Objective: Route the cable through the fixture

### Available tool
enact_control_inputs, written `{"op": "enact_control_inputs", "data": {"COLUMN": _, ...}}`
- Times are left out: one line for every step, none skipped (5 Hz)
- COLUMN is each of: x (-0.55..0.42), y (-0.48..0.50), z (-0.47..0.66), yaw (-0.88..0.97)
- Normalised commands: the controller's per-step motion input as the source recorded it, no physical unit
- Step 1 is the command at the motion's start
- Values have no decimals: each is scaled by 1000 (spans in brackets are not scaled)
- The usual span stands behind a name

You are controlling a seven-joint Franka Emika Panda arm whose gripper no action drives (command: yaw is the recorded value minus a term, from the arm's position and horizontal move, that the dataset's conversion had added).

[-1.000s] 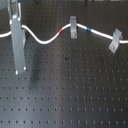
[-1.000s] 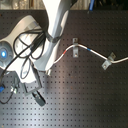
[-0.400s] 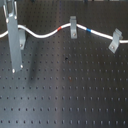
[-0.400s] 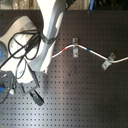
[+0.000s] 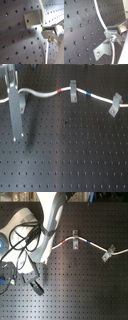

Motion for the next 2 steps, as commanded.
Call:
{"op": "enact_control_inputs", "data": {"x": -246, "y": 165, "z": 486, "yaw": 6}}
{"op": "enact_control_inputs", "data": {"x": -14, "y": 29, "z": 0, "yaw": 0}}
